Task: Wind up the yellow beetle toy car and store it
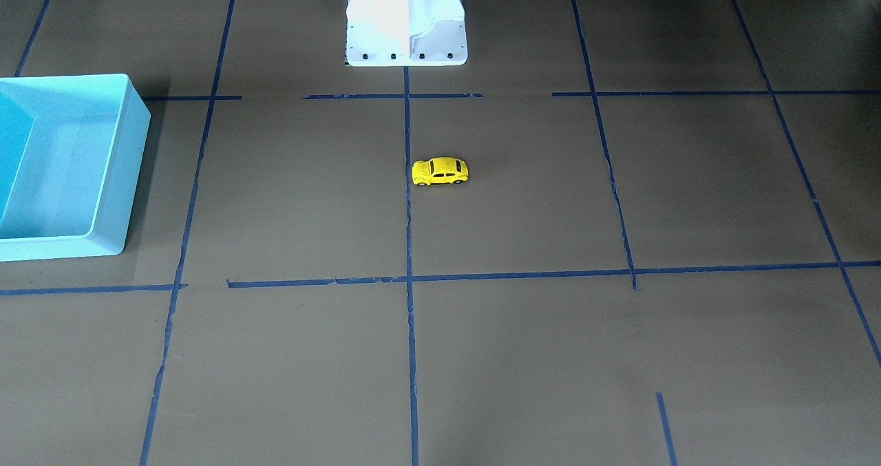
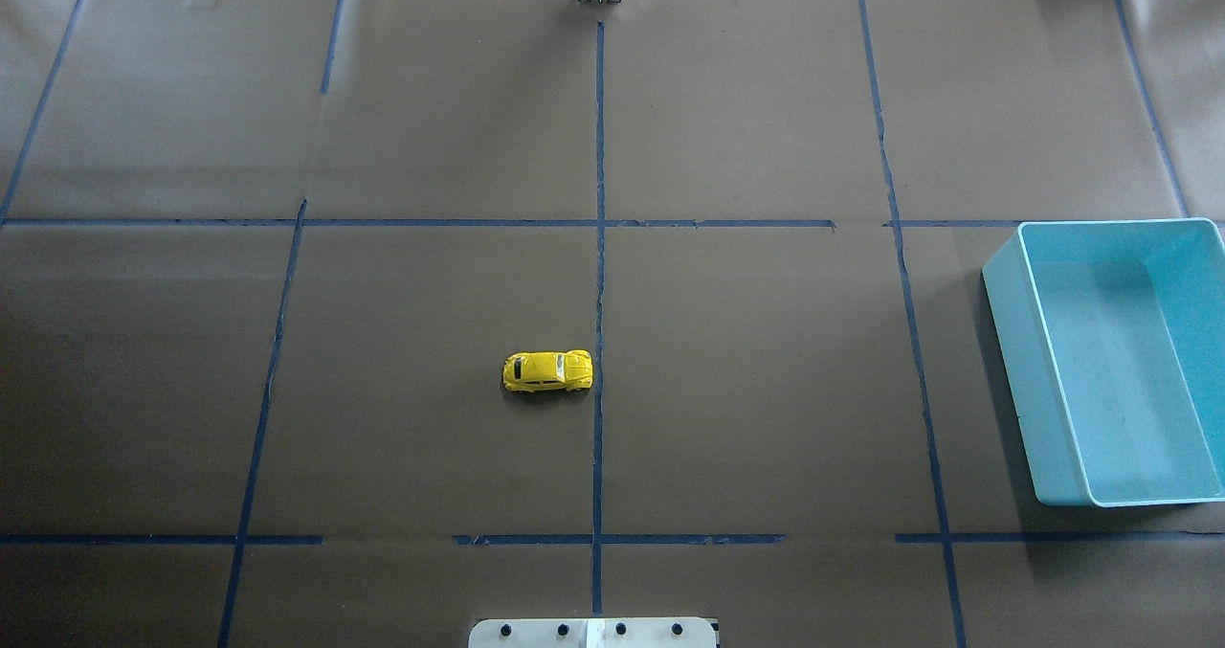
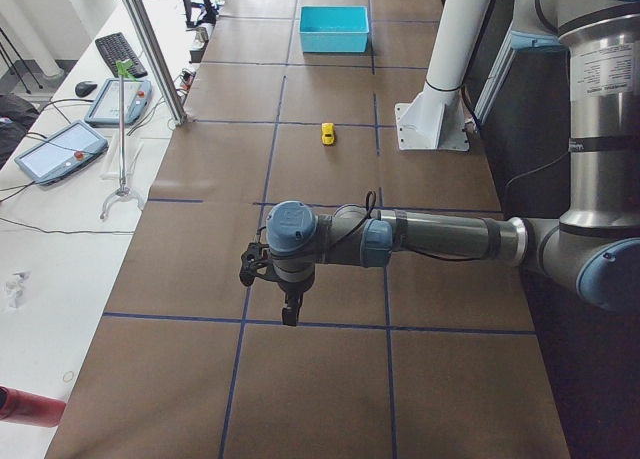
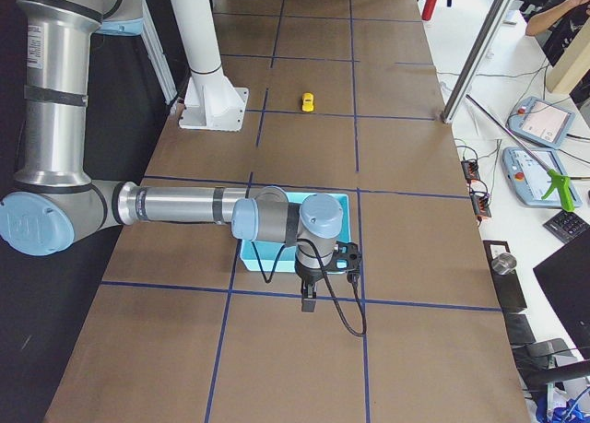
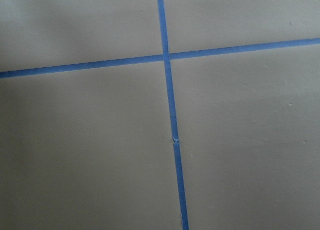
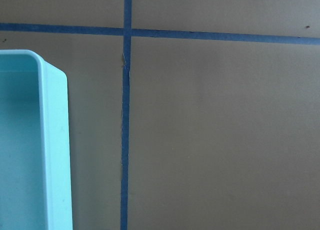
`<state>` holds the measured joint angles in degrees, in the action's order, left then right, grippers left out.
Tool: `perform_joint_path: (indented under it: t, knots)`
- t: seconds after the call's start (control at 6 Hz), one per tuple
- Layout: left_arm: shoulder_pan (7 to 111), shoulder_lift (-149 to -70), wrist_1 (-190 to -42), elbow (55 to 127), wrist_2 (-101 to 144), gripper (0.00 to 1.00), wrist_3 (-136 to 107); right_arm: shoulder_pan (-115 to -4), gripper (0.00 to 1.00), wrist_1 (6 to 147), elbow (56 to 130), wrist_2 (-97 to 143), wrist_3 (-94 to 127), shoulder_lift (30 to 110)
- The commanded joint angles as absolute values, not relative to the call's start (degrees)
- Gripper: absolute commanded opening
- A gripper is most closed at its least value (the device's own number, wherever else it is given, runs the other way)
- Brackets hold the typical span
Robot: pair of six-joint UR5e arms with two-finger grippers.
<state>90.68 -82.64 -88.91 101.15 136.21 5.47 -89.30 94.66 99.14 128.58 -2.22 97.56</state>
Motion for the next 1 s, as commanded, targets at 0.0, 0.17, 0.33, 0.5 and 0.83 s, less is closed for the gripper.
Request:
perform_joint_path:
  t: [0.0,0.17,0.33,0.5,0.83]
  knots:
    - [90.6,-83.1,-88.5,101.3,136.1,1.00,5.5,-89.3,1.00,94.7,99.1,128.6,-2.3,97.6]
    - [90.5,-83.2,-88.4,101.3,136.1,1.00,5.5,-89.3,1.00,94.7,99.1,128.6,-2.3,97.6]
    - [90.5,-83.8,-88.5,100.9,136.1,1.00,5.5,-89.2,1.00,94.7,99.1,128.6,-2.3,97.6]
    - [90.5,-83.8,-88.4,101.5,136.1,1.00,5.5,-89.3,1.00,94.7,99.1,128.6,-2.3,97.6]
    - [89.7,-83.8,-88.3,104.9,136.1,1.00,5.5,-89.2,1.00,94.7,98.8,128.6,-2.3,97.6]
